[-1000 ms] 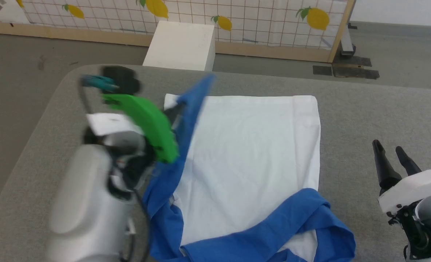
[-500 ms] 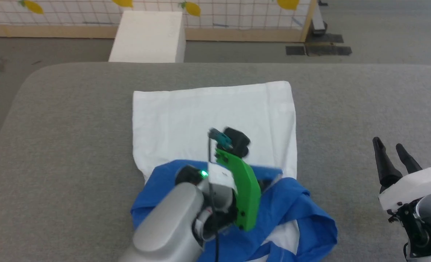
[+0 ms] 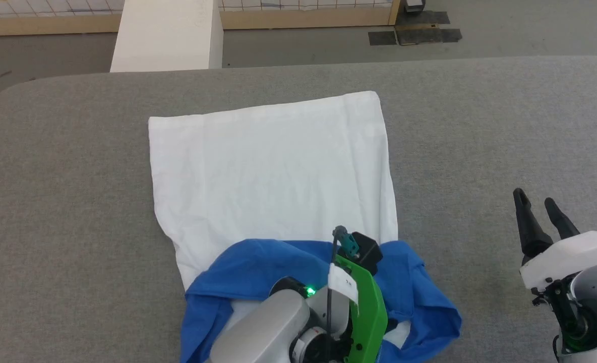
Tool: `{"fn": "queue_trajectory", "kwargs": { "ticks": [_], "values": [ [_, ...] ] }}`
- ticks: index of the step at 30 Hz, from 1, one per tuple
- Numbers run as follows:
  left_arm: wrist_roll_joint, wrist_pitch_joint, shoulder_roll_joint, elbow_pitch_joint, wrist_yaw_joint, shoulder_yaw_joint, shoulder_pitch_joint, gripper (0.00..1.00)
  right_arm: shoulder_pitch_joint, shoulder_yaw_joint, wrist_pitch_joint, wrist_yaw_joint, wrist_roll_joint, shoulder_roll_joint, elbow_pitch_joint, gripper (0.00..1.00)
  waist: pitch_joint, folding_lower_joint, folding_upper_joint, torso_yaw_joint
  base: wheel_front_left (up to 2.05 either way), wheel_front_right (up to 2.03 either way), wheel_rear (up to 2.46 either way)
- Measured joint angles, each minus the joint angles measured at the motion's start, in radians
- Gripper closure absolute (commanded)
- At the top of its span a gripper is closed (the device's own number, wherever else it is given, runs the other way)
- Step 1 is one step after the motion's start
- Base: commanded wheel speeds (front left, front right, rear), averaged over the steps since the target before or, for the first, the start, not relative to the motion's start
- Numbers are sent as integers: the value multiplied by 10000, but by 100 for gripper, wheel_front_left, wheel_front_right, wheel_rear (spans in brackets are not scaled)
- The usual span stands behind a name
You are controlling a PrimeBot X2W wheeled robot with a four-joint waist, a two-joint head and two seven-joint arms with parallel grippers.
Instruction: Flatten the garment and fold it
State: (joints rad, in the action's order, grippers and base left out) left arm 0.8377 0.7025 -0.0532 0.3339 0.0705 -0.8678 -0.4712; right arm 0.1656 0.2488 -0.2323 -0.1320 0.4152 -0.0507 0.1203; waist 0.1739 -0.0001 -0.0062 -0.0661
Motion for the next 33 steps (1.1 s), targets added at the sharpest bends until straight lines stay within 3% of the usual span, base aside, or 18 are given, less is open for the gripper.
{"fn": "queue_trajectory", "kwargs": {
  "ticks": [1, 2, 11, 16, 20, 22, 28, 33],
  "values": [
    [111, -15, 2, -15, -12, 13, 3, 56, 0, -36, 12, 0, 0, 2, 42, 0, -17, 0, 0, 27, 0, 0, 0],
    [265, -94, -2, -75, -15, 40, 5, 0, 0, -58, 36, 0, 4, 2, 90, 0, -39, 0, 0, 58, 0, 0, 0],
    [2098, -583, 10, -1258, -17, 704, -250, 0, -13, 31, 84, 0, 10, 0, 278, 0, -455, 0, 0, 401, 0, 0, 0],
    [2288, -2326, -94, -1528, -27, 2240, -916, 0, -16, -86, 56, 0, -21, 2, 236, 0, -804, 0, 0, 638, 0, 0, 0],
    [1638, -3687, -800, -1290, -203, 3243, -1233, 0, -14, -199, -42, 0, -79, 2, 125, 0, -1012, 0, 0, 832, 0, 0, 0],
    [1001, -4905, -1639, -957, -451, 4031, -1245, 0, -11, -280, -157, 0, -157, 2, -21, 0, -1089, 0, 0, 1012, 0, 0, 0],
    [-54, -6936, -2940, -441, -972, 5135, -823, 0, 44, -520, -497, 0, -316, 8, -173, 0, -1013, 0, 0, 1192, 0, 0, 0],
    [-305, -8138, -3398, -313, -1262, 5697, 24, 0, 277, -585, -874, 0, -497, 4, -253, 0, -808, 0, 0, 1247, 0, 0, 0]
  ]
}}
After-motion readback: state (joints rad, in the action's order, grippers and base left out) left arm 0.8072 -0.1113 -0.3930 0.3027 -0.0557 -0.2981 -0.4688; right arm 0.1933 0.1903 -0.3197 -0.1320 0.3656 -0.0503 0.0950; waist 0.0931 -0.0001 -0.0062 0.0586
